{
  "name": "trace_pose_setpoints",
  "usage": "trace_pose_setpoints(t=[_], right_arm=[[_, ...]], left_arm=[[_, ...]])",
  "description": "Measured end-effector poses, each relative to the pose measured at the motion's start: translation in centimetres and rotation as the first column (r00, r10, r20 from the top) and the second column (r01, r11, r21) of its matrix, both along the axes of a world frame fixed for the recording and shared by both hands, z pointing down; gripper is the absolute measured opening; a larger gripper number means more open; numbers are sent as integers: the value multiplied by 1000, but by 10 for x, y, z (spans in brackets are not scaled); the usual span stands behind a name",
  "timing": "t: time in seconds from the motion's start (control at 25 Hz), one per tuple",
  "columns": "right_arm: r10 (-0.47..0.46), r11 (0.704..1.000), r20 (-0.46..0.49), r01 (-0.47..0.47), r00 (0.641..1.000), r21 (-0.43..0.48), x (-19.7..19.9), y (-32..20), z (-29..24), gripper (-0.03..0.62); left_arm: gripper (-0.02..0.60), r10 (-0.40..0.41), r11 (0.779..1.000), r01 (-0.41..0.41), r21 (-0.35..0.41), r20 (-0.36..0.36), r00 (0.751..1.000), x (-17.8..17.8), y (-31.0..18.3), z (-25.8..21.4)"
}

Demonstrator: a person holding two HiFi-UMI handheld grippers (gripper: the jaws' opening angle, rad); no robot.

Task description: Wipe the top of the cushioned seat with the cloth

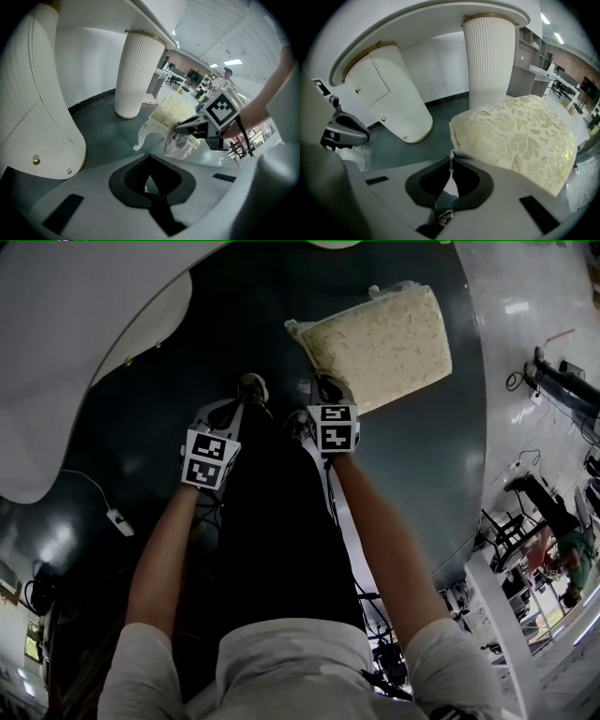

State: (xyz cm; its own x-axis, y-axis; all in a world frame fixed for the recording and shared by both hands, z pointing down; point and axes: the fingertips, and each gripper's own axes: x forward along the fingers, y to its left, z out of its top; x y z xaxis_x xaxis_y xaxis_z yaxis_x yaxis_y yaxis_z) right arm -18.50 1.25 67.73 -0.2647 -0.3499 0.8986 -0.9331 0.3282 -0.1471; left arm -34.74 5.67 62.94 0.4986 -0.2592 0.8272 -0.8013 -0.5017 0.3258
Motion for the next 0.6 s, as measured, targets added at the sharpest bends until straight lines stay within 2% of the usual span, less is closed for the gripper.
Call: trace_pose_setpoints(t=[0.32, 0.6], right_arm=[[-14, 1000, 9, 14, 1000, -1, -20, -38, 3, 21], [-22, 1000, 22, 22, 1000, 8, -36, -67, 4, 21]], left_arm=[[15, -29, 999, 29, -14, -22, 999, -3, -33, -5], [15, 9, 1000, -10, -17, -25, 1000, -1, -56, -4]])
